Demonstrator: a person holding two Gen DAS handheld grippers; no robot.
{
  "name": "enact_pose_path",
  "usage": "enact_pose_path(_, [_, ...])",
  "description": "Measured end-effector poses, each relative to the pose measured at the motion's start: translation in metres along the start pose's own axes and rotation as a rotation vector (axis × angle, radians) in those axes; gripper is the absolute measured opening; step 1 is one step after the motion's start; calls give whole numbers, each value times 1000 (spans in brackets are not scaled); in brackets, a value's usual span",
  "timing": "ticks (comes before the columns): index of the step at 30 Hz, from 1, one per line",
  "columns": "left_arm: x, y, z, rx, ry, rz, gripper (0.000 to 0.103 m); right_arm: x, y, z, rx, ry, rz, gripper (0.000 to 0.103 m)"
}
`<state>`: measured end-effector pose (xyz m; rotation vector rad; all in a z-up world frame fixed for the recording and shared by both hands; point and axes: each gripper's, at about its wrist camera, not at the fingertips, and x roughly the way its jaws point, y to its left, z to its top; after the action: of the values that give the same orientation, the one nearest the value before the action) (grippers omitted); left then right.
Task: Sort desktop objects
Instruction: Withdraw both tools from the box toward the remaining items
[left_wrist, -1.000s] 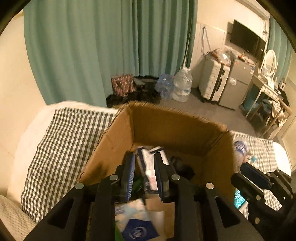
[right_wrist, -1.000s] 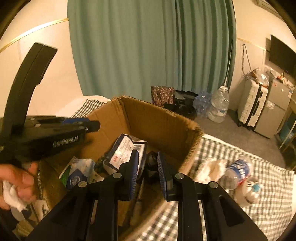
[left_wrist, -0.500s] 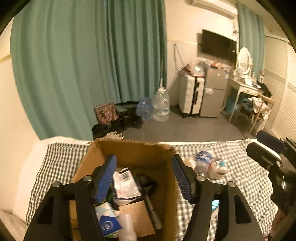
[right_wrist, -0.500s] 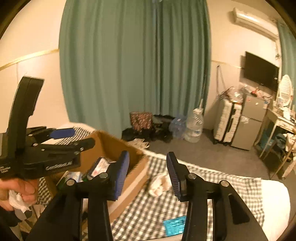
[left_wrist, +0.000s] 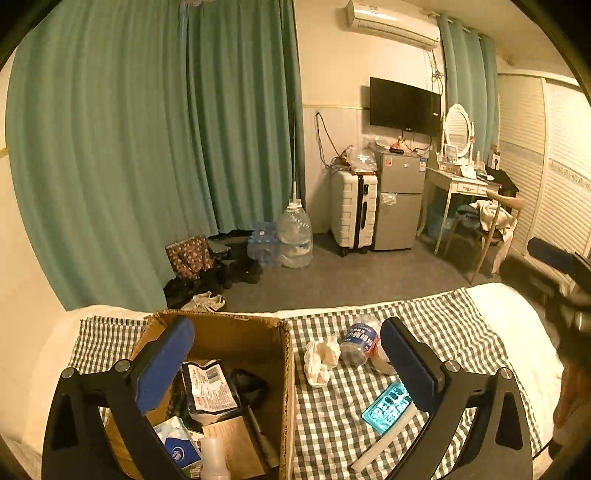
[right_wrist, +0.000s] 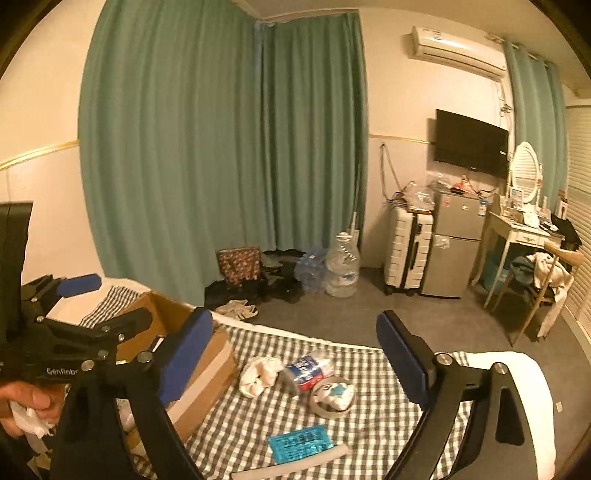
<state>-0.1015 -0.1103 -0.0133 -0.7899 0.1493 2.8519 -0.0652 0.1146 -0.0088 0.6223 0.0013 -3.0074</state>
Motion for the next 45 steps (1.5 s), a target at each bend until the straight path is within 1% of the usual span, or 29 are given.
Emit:
enact_pose_path(2, [-4,0,-1,-8,-7,-9,103,-3,-16,10,58,3,-2,94])
enact_pose_path(4, [-6,2,2,-35,-12,-9,103,-5,-24,15,86,3,16,96])
enact_pose_path(6, [-7,3,4,-63,-10,-14,103,-5,-31,19,92,12,-5,96])
enact_pose_path(9, [-6,2,4,-92,3,-44,103,-2,-45,26,153,33,-15,99])
enact_pose_path(11, [-3,-4,0,-81,16,-50,103,3,-52,29,187,41,0,100])
enact_pose_path(13, [1,-10,-4,-64,26,-47,103,8,-57,29,194,43,-15,101])
enact_pose_path(17, [16,-27,-13,-35,61,-43,103,18,-67,16,151,45,-50,101])
enact_pose_path(20, [27,-40,-20,-12,76,-49,103,29,-81,3,160,63,-51,101])
enact_pose_path(25, [49,-62,-38,1,121,-88,103,48,-101,-18,140,70,-82,101])
enact_pose_path(29, [72,-83,-64,23,171,-126,103,67,-115,-38,122,108,-91,101])
enact_pose_path(35, [105,-114,-103,89,248,-147,103,94,-130,-69,87,159,-114,101])
enact_pose_path(37, [114,-121,-113,101,271,-157,103,104,-135,-77,99,183,-115,101])
enact_pose_path(41, [128,-125,-124,132,308,-152,103,121,-141,-89,137,233,-100,100])
enact_pose_path(45, [141,-121,-134,112,351,-166,103,138,-142,-99,120,278,-90,100])
